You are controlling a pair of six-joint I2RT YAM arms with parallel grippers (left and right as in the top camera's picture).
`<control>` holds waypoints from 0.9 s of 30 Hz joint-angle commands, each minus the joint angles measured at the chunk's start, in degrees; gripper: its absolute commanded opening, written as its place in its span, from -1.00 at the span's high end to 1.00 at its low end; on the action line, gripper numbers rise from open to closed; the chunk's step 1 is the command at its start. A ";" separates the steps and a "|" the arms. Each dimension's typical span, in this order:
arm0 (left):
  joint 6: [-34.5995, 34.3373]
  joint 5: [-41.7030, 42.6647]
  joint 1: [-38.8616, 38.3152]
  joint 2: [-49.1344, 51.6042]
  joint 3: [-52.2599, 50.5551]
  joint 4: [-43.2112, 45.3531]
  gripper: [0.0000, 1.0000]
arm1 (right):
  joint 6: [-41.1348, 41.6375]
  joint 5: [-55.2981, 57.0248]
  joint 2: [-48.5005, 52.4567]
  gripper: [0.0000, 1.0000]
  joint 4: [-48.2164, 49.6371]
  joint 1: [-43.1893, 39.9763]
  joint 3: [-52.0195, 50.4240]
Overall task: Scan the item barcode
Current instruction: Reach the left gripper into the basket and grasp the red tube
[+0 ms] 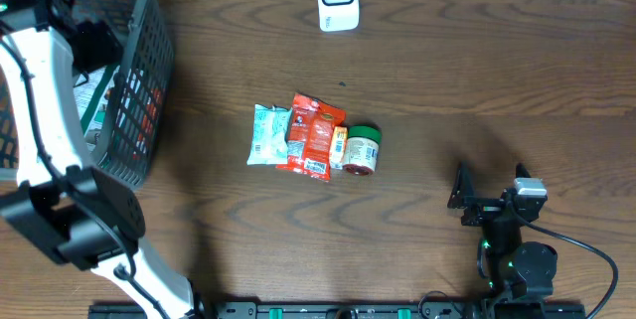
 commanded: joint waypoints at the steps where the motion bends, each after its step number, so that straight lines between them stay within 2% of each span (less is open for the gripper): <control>1: 5.33 8.81 0.31 3.78 -0.33 -3.28 -0.96 | -0.42 0.52 -0.22 -0.98 -0.17 -0.33 -0.04; 8: 5.73 10.12 1.38 8.85 -0.33 -6.49 -0.96 | -0.42 0.52 -0.22 -0.99 -0.17 -0.33 -0.04; 10: 6.19 14.91 2.43 8.63 -0.31 -4.39 -0.96 | -0.42 0.52 -0.22 -0.99 -0.17 -0.33 -0.04; 13: 6.38 21.94 5.51 8.24 1.14 -2.80 -0.98 | -0.42 0.52 -0.22 -0.99 -0.17 -0.33 -0.04; 17: 7.76 22.36 12.17 4.50 4.55 -2.10 -1.00 | -0.42 0.52 -0.22 -0.99 -0.17 -0.33 -0.04; 19: 14.12 23.87 13.73 2.14 4.92 -2.10 -1.00 | -0.42 0.52 -0.22 -0.98 -0.17 -0.33 -0.04; 22: 28.41 24.26 13.81 -2.49 4.92 -4.09 -1.00 | -0.42 0.52 -0.22 -0.99 -0.17 -0.33 -0.04; 25: 34.36 24.24 12.90 -2.86 4.76 -7.58 -0.99 | -0.42 0.52 -0.22 -0.99 -0.17 -0.33 -0.04; 27: 35.52 24.24 12.44 -2.84 2.75 -8.02 -0.99 | -0.42 0.52 -0.22 -0.98 -0.17 -0.33 -0.04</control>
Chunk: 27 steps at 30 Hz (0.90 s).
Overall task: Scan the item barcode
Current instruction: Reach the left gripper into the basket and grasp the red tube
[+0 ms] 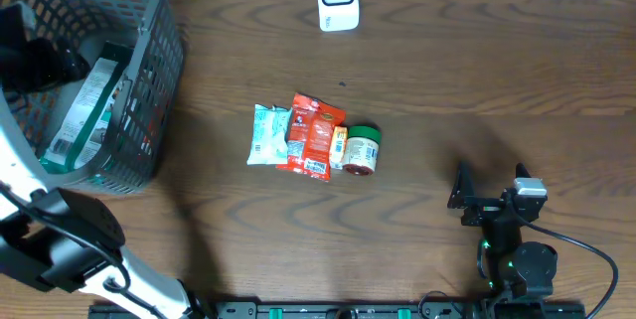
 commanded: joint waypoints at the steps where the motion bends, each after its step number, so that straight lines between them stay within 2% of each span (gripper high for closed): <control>1: 9.03 0.76 -0.96 0.42 -2.51 -1.11 -0.99 | -0.42 0.55 -0.22 -0.99 -0.15 -0.33 -0.04; 5: 9.66 1.20 -1.75 0.87 -10.69 0.59 -1.00 | -0.42 0.55 -0.22 -0.99 -0.15 -0.33 -0.04; 12: 12.59 1.31 -5.49 1.33 -27.12 12.72 -0.93 | -0.42 0.55 -0.22 -0.99 -0.15 -0.33 -0.04; 14: 12.83 0.90 -6.75 1.40 -28.63 14.40 -0.85 | -0.42 0.55 -0.22 -0.99 -0.15 -0.33 -0.04; 17: 12.76 -1.60 -8.15 1.86 -28.76 15.54 -0.61 | -0.42 0.55 -0.22 -0.99 -0.15 -0.33 -0.04; 20: 12.79 -1.88 -8.85 2.25 -28.79 15.96 -0.56 | -0.42 0.55 -0.22 -0.99 -0.15 -0.33 -0.04; 25: 12.72 -2.32 -9.05 3.82 -29.40 17.05 -0.35 | -0.42 0.55 -0.22 -0.99 -0.15 -0.33 -0.04; 27: 12.50 -2.27 -9.07 4.76 -29.53 17.25 -0.34 | -0.42 0.55 -0.22 -0.98 -0.15 -0.33 -0.04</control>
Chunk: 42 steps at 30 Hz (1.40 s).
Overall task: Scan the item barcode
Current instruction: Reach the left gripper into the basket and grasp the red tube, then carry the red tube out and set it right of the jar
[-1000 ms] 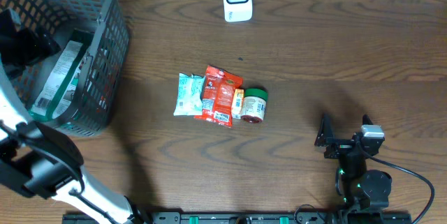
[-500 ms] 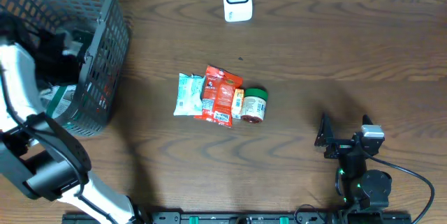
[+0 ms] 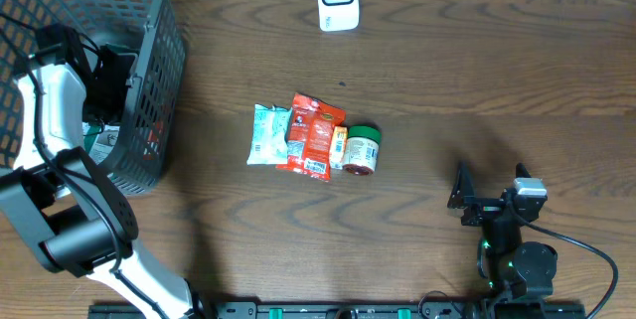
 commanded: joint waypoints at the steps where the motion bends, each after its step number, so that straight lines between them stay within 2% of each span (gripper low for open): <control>1: 0.11 -0.72 -0.15 3.13 -0.94 0.28 -0.33 | -0.42 0.55 -0.22 -0.99 -0.17 -0.33 -0.04; 12: -3.50 -2.62 -0.17 8.48 -0.98 0.96 -0.32 | -0.42 0.55 -0.22 -0.99 -0.17 -0.33 -0.04; 16: -8.92 -8.52 -0.17 8.98 -0.98 2.73 -0.08 | -0.42 0.52 -0.22 -0.98 -0.17 -0.33 -0.04; 19: -9.68 -9.64 -0.17 8.98 -0.98 3.61 0.10 | -0.42 0.55 -0.22 -0.98 -0.17 -0.33 -0.04; 22: -13.75 -14.05 -0.17 8.68 -0.79 4.76 0.13 | -0.42 0.55 -0.22 -0.98 -0.17 -0.33 -0.04; 27: -14.32 -10.16 -0.28 8.33 -0.66 5.22 0.18 | -0.42 0.55 -0.22 -0.99 -0.17 -0.33 -0.04; 28: -14.34 -9.07 -0.35 8.33 -0.66 5.22 0.25 | -0.42 0.55 -0.22 -0.99 -0.17 -0.33 -0.04; 29: -14.36 -8.07 -0.46 8.33 -0.66 5.27 0.49 | -0.42 0.55 -0.22 -0.98 -0.17 -0.33 -0.04; 30: -14.53 -7.98 -0.66 8.33 -0.63 5.44 0.85 | -0.42 0.55 -0.22 -0.99 -0.17 -0.33 -0.04; 32: -14.84 -8.00 -0.66 7.85 0.00 5.38 0.85 | -0.42 0.55 -0.22 -0.98 -0.17 -0.33 -0.04; 36: -16.48 -8.22 -0.66 2.29 3.52 5.73 0.86 | -0.42 0.55 -0.22 -0.99 -0.17 -0.33 -0.04; 42: -22.67 -8.22 -0.66 -16.63 4.48 12.61 0.86 | -0.42 0.55 -0.22 -0.98 -0.17 -0.33 -0.04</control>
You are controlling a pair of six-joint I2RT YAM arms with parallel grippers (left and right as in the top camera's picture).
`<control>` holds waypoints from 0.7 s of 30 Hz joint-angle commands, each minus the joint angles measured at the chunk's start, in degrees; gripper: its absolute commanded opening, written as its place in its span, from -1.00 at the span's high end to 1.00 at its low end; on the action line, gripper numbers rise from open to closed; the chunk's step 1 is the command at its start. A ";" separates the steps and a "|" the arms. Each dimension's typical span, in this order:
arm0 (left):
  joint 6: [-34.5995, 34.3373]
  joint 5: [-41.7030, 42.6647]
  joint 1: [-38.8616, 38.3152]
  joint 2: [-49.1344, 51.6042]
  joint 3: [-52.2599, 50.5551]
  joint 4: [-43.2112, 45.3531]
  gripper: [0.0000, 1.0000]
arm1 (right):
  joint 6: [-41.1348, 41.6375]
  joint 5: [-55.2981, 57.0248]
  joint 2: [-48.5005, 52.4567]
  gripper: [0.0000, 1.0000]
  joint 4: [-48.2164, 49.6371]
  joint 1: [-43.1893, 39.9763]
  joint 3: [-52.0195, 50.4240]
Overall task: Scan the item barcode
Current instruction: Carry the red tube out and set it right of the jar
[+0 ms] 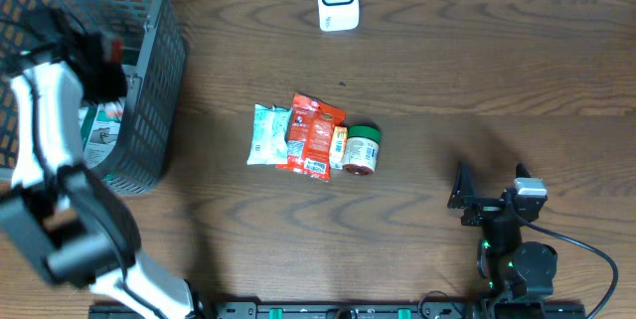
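Observation:
The white barcode scanner stands at the table's far edge. Mid-table lie a pale blue packet (268, 135), a red packet (314, 136), a small orange item (339, 147) and a green-lidded jar (363, 150), all touching in a row. My left gripper (102, 58) hangs blurred over the grey mesh basket (159, 71), and its jaws cannot be made out. A green-and-white package (99, 128) lies inside the basket. My right gripper (487, 195) rests low at the near right, far from every item.
The basket fills the far left corner and its tall wall stands between my left arm and the row of items. The right arm's base and cable (581, 249) sit at the near right edge.
My left wrist has shifted slightly toward the far side of the basket and is now motion-blurred. The basket, the row of items, the scanner and the right arm have not moved.
At first my left arm reached over the basket at the left edge. Then the basket stood further right with a package lying flat inside. Later my left gripper was down in the basket, and now it hovers there. The row of items stayed put throughout.

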 commanded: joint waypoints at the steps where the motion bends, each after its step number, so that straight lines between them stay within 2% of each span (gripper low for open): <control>1: -5.90 0.48 -0.24 -12.13 2.38 2.29 0.86 | -0.42 0.55 -0.22 -0.99 -0.15 -0.33 -0.04; 3: -10.16 0.55 -0.26 -18.12 2.38 3.08 0.86 | -0.42 0.55 -0.22 -0.99 -0.15 -0.33 -0.04; 7: -15.54 2.80 -1.64 -23.87 2.36 1.36 0.86 | -0.42 0.55 -0.22 -0.99 -0.15 -0.33 -0.04; 10: -17.81 14.38 -5.18 -26.99 2.34 -3.43 0.85 | -0.42 0.55 -0.22 -0.99 -0.15 -0.33 -0.04; 14: -17.79 22.01 -11.67 -27.12 1.75 -7.34 0.86 | -0.42 0.52 -0.22 -0.99 -0.15 -0.33 -0.04; 17: -18.05 21.90 -18.38 -26.62 -0.13 -7.87 0.86 | -0.42 0.55 -0.22 -0.98 -0.15 -0.33 -0.04; 21: -23.67 16.72 -27.39 -23.89 -2.36 -7.67 0.85 | -0.42 0.52 -0.22 -0.98 -0.15 -0.33 -0.04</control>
